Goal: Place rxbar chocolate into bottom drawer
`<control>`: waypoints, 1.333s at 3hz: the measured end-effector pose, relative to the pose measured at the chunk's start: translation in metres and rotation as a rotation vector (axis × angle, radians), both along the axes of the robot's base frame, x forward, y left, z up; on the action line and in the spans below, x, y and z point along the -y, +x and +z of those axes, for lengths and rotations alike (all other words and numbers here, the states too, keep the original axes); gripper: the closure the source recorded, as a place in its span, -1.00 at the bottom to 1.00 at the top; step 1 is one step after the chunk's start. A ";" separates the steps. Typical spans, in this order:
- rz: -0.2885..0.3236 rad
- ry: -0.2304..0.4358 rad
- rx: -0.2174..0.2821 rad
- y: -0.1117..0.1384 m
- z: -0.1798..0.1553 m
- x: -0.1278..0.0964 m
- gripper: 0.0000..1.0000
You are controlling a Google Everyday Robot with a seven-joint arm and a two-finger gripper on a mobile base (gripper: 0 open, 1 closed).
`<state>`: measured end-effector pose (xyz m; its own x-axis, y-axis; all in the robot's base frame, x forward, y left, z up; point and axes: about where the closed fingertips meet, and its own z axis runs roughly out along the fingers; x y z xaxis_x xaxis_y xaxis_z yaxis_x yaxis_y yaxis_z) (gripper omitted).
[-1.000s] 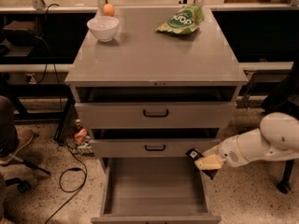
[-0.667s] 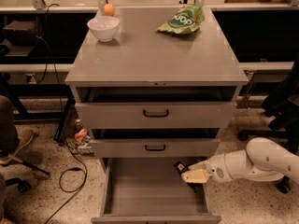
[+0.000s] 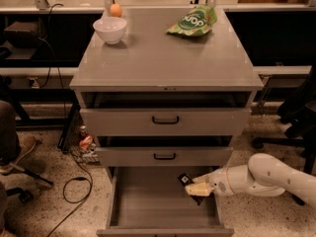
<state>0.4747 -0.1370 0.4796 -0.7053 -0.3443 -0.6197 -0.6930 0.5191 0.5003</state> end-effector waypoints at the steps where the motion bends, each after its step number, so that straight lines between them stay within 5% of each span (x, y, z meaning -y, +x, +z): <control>1: -0.037 -0.016 0.002 0.011 -0.054 -0.008 1.00; 4: -0.213 -0.055 -0.043 0.022 -0.196 -0.012 1.00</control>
Offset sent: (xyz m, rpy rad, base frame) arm 0.0331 0.0044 -0.1773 -0.0411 -0.0214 -0.1970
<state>0.4968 -0.1252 0.2832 -0.7910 -0.2171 -0.5719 -0.5433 0.6790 0.4937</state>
